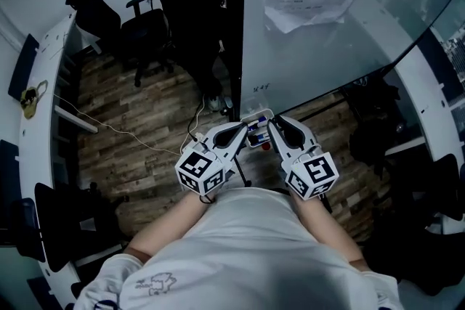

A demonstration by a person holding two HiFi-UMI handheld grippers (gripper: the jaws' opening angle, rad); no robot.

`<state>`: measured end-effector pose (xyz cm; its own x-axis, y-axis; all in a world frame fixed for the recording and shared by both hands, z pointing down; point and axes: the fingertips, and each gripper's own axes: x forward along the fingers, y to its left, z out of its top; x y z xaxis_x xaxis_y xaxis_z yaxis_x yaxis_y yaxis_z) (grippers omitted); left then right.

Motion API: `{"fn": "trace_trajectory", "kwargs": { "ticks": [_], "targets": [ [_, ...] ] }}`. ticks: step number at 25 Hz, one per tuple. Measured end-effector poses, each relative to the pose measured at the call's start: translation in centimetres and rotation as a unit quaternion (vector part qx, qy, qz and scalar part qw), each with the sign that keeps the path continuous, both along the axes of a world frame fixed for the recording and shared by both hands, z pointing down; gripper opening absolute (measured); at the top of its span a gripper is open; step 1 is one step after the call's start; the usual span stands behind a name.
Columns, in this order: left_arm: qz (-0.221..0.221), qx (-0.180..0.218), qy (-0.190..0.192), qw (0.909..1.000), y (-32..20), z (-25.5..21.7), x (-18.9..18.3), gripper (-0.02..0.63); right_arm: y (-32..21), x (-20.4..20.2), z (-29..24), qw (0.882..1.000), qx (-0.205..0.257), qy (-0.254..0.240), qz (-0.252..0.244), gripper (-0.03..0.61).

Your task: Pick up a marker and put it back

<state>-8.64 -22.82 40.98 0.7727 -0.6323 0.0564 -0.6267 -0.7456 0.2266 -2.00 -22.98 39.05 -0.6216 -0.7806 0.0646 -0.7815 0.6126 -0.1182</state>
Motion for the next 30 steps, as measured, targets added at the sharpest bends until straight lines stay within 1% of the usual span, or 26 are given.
{"fn": "trace_trajectory", "kwargs": {
  "ticks": [4, 8, 10, 14, 17, 23, 30],
  "targets": [
    [-0.006, -0.004, -0.001, 1.0000, -0.4, 0.7, -0.1, 0.006, -0.9, 0.0, 0.9, 1.000, -0.003, 0.021, -0.007, 0.074],
    [-0.016, -0.017, -0.004, 0.9997, -1.0, 1.6, -0.1, 0.006, -2.2, 0.0, 2.1, 0.999, -0.020, 0.029, -0.020, 0.074],
    [-0.029, -0.027, -0.001, 0.9992, -1.5, 2.1, -0.6, 0.006, -3.1, -0.4, 2.9, 0.998, -0.031, 0.035, -0.033, 0.074],
    [-0.050, -0.041, 0.001, 0.9979, -2.3, 2.8, -1.0, 0.006, -4.1, -1.3, 4.4, 0.996, -0.049, 0.050, -0.060, 0.074],
    [-0.054, -0.045, 0.001, 0.9975, -2.6, 3.3, -0.7, 0.006, -4.5, -1.7, 5.8, 0.994, -0.064, 0.055, -0.073, 0.074],
    [-0.079, -0.070, 0.009, 0.9944, -2.9, 5.1, -1.2, 0.006, -5.2, -2.4, 8.6, 0.989, -0.084, 0.074, -0.096, 0.074],
    [-0.095, -0.090, 0.010, 0.9914, -2.7, 7.1, -1.5, 0.006, -5.3, -3.5, 11.1, 0.984, -0.112, 0.078, -0.118, 0.074]
  ]
}}
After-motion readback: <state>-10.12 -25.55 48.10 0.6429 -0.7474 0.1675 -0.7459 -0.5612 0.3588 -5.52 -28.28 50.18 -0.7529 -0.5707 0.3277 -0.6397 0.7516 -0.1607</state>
